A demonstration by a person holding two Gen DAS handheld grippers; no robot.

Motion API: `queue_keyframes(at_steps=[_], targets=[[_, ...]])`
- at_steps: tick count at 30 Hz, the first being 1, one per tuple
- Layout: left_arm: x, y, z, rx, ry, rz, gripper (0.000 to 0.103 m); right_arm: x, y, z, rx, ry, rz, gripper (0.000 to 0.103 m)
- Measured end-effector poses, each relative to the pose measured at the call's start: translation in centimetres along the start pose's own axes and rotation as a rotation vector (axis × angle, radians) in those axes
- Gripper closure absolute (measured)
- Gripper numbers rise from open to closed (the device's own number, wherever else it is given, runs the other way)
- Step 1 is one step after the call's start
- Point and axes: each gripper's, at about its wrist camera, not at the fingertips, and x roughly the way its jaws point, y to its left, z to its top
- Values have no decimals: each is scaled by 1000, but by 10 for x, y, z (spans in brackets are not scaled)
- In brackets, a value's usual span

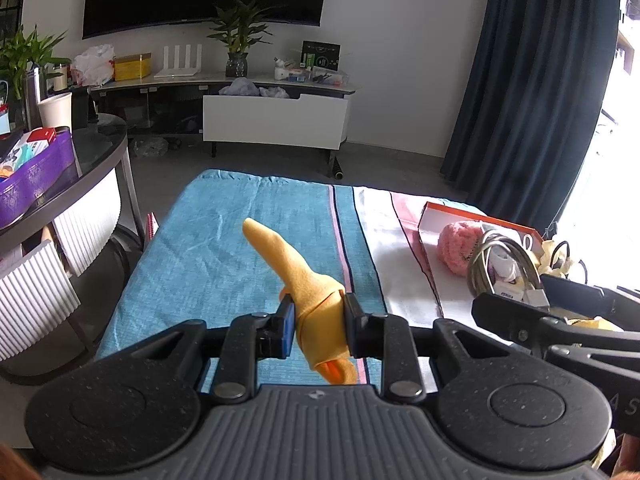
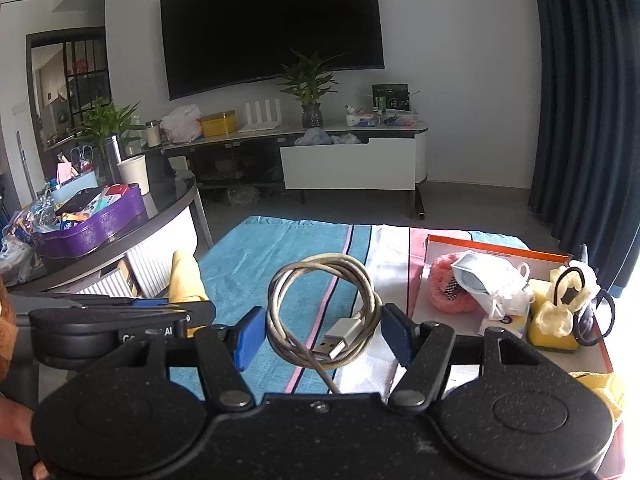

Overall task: Organize soft objects
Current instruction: 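Carry the yellow cloth and white cable over the white box with both grippers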

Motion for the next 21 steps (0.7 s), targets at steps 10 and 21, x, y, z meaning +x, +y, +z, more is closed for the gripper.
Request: queue_keyframes(at_steps=[10,21], targets=[[0,-14,0,19,0,-21,77,-12,-12,0,13,-12,-32,27],[2,-34,1,54,-7,-58,77,-21,-28,1,36,-23,-75,27]])
